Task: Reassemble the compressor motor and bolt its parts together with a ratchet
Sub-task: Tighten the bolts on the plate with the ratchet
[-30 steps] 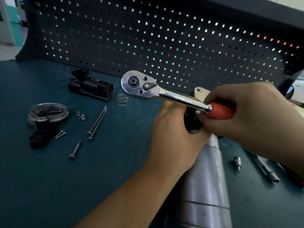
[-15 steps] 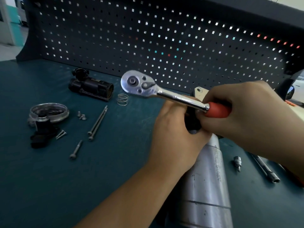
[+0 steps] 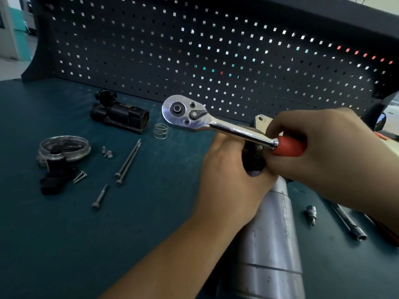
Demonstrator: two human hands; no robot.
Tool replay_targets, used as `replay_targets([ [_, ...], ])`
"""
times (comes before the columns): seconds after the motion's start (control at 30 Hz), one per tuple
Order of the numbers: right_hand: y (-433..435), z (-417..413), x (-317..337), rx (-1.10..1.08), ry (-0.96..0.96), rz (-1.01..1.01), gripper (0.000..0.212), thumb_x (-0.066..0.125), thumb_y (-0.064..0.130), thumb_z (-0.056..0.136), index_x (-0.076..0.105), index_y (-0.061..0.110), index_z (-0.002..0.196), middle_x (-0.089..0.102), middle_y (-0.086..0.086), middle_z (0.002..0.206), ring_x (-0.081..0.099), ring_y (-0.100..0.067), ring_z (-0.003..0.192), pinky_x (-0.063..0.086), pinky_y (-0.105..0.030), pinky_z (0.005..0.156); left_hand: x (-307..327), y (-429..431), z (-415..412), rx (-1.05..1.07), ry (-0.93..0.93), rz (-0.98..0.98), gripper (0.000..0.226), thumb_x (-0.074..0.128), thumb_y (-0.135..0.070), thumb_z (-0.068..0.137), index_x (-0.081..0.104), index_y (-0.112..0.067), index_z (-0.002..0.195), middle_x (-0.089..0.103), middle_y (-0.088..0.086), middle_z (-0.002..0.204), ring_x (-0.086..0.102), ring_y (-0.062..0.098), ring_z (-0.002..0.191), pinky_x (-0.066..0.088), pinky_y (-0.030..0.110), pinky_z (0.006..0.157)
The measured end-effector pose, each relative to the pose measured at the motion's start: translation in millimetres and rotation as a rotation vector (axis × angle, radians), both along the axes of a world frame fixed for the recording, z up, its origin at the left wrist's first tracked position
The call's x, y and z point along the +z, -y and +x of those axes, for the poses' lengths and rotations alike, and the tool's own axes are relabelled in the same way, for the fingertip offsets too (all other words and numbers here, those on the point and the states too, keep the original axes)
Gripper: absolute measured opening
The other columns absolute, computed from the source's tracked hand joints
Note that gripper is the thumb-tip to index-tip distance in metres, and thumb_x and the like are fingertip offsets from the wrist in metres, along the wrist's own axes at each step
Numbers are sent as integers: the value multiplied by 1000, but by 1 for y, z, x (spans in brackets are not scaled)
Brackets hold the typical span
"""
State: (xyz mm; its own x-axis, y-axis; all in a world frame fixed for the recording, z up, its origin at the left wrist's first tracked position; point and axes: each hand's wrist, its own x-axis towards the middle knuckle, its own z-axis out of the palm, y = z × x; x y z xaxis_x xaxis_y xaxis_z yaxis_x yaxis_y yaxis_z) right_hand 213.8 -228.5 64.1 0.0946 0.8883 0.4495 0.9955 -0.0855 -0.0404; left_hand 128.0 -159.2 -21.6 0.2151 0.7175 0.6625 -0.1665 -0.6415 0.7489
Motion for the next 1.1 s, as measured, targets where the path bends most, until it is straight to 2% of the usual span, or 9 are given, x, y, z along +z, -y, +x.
replay_targets([
  [0.07,-2,-1,0,-9,12,3,18,54,38,63,62,23,67,55,4,52,50,-11,56,47,-33,55,0,1,0,11,-3,0,36,72,-16,69,65,-24,104,55,-18,99,60,3,90,47,14,79],
  [0.27,-2,4,4,9,12,-33,38,53,57,66,64,21,63,49,2,47,46,-12,53,37,-30,51,1,1,-1,20,-20,14,26,72,-11,73,65,-18,97,56,-10,97,59,5,85,50,23,78],
  [0.33,-1,4,7,10,0,-11,34,58,58,63,61,24,62,50,6,45,53,-8,62,37,-16,49,1,1,-1,12,-27,13,28,72,-12,73,65,-19,100,56,-13,99,58,3,87,49,20,79],
  [0.4,-1,4,7,-3,-17,-9,24,61,51,62,57,28,66,53,11,49,52,6,72,40,-11,55,1,1,-1,0,-20,3,33,73,-13,73,65,-21,104,55,-15,100,59,2,89,49,18,80],
  [0.53,0,-2,4,-18,-2,-78,18,53,40,59,61,30,72,54,8,53,52,-7,60,43,-31,52,1,0,-1,-31,-7,-18,32,77,-13,70,66,-21,99,61,-7,104,60,8,91,49,24,83],
  [0.67,-1,-6,8,-27,36,-84,22,50,43,64,60,24,68,53,4,55,49,-11,56,46,-36,56,1,1,-1,11,-5,-7,36,70,-19,69,65,-25,104,54,-19,98,59,1,89,46,11,78],
  [0.87,-5,-6,7,-34,70,-87,34,43,53,68,58,22,66,49,4,53,44,-10,55,46,-36,59,0,1,-1,25,-5,-2,27,72,-11,73,66,-21,97,54,-16,92,59,1,81,46,10,72],
  [1.03,-3,-1,10,-16,22,-81,41,49,64,64,57,23,60,46,3,48,45,-12,54,38,-34,54,0,1,-1,6,-5,-5,23,76,-15,74,66,-20,95,56,-13,94,59,1,83,47,14,74],
  [1.1,0,2,11,-16,-20,-78,37,55,63,60,59,27,64,52,5,49,51,-4,64,39,-25,53,0,1,0,9,-8,-6,26,76,-16,74,67,-22,98,58,-13,97,59,1,85,48,16,76],
])
